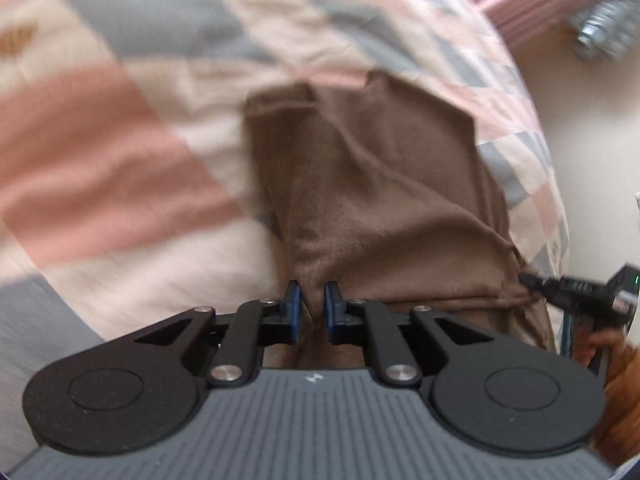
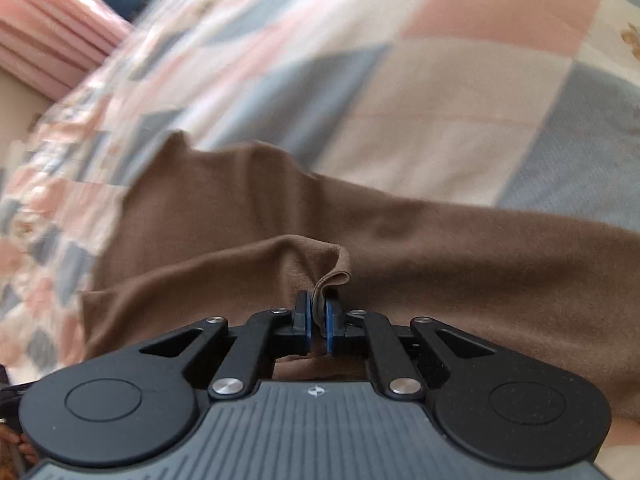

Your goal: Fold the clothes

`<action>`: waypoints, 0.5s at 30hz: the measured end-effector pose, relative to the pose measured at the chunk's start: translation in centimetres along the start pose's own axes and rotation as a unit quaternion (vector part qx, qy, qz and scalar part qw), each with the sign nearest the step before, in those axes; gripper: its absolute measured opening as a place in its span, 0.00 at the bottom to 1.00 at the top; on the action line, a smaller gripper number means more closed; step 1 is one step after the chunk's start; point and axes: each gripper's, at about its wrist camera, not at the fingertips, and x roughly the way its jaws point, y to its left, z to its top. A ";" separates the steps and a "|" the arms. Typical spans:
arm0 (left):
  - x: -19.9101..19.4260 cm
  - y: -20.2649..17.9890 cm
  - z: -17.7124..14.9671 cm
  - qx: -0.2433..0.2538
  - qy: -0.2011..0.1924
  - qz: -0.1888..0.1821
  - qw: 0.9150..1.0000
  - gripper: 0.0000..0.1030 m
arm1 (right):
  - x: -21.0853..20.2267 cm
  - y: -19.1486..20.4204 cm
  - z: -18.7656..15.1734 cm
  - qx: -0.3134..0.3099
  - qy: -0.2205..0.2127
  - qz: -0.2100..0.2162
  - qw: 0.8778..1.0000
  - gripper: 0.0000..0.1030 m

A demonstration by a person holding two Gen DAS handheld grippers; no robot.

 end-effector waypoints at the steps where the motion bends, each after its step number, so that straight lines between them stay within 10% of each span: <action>1: -0.6 0.3 -0.1 0.011 -0.010 0.003 1.000 0.09 | -0.4 0.2 -0.1 -0.009 -0.010 0.020 1.000 0.06; 9: 1.6 1.5 -0.5 0.001 0.016 0.009 1.000 0.18 | 2.3 -1.1 -1.3 0.022 0.012 -0.015 1.000 0.08; 15: 0.9 3.0 -1.0 -0.045 0.026 -0.004 0.999 0.26 | 0.7 -1.4 -2.1 0.046 0.000 -0.011 0.999 0.29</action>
